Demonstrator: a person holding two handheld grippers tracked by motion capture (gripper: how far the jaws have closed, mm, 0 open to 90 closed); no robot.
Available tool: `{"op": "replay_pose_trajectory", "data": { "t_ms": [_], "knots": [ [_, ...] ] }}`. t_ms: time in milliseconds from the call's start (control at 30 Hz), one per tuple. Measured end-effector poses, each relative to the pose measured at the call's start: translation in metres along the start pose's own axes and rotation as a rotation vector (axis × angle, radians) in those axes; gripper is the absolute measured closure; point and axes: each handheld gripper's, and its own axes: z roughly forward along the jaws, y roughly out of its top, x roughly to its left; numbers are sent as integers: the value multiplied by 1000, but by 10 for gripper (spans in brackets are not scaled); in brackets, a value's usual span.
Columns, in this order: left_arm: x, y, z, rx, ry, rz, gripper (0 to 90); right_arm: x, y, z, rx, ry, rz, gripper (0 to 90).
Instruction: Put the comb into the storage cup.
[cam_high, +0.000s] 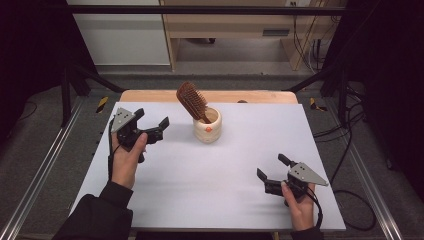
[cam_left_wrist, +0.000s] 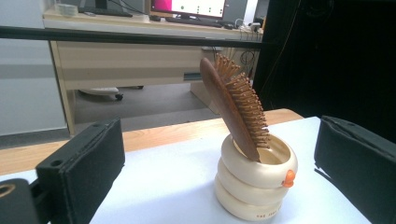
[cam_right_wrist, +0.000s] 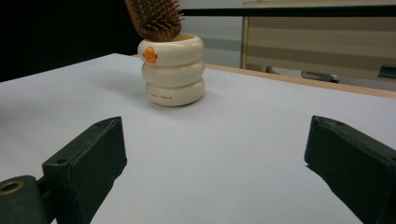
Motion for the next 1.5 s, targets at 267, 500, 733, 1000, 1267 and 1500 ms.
{"op": "replay_pose_trajectory", "data": {
  "t_ms": [267, 500, 733, 1000, 1267, 1500],
  "knots": [
    [8, -2, -12, -4, 18, 7, 17, 0, 0, 0, 1, 1, -2, 57],
    [13, -13, -21, 0, 20, 5, 17, 0, 0, 0, 0, 1, -4, 57],
    [22, -18, -27, -16, 24, -29, 17, 1, 0, 0, 1, 3, -4, 57],
    [32, -29, -40, -16, 40, -43, 17, 1, 0, 1, 2, 4, -4, 57],
    [40, -43, -49, -13, 55, -59, 19, 1, -1, 1, 3, 6, -6, 57],
    [42, -47, -58, -7, 74, -27, 18, 1, 0, 1, 4, 7, -4, 57]
  ]
}}
